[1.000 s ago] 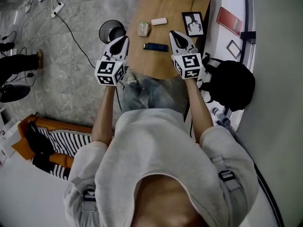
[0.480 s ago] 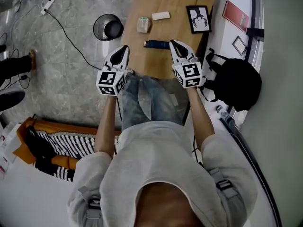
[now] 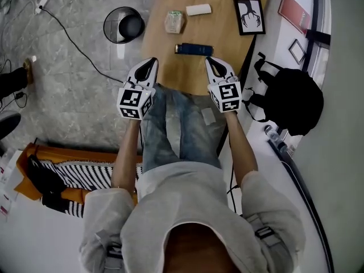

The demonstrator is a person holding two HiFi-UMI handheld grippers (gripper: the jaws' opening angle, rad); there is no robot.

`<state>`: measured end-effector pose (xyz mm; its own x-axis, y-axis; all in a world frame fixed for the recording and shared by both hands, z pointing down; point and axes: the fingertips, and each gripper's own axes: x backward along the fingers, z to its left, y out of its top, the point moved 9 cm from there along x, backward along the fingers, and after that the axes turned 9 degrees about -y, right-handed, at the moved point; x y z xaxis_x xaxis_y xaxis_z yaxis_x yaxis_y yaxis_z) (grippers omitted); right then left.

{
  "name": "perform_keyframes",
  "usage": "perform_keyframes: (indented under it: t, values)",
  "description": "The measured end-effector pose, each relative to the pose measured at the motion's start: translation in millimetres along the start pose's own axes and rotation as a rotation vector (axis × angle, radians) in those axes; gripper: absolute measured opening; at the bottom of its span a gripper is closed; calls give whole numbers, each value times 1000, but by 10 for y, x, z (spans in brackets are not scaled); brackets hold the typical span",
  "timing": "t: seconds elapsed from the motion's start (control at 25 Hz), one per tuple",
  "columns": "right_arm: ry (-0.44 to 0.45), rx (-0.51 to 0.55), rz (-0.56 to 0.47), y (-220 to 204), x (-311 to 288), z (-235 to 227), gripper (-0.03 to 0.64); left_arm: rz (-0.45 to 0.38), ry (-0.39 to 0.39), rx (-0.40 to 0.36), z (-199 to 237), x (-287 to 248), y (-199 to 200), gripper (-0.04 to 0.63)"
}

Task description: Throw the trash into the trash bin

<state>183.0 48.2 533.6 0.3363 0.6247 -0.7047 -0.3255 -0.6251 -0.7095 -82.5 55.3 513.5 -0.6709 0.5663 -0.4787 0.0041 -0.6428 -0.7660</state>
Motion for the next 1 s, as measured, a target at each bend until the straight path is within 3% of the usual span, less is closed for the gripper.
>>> perform_keyframes:
  t: [0.2,0.4,0.56,0.72,0.76,0.84,1.0]
  values:
    - [12,16,38,-207,-236,-7,29,13,-9,-5,125,-136,-203,18]
    - [62,144,90,-358,-471,42,29,21,-17,0,212,-226,-429,18]
    - [113,313,136,-449,-616,110,31,32,-15,21,218,-228,-571,18]
    - [176,587,208,-569,-759,167,35,33,-9,41,166,-236,-664,18]
    - [193,650,230,-597,-802,178,52,31,-9,45,151,-239,-678,18]
    - [231,736,271,-642,-898,193,228,30,-13,49,128,-236,-692,18]
    - [259,792,312,-628,-1089,158,264,32,-16,53,118,-227,-690,18]
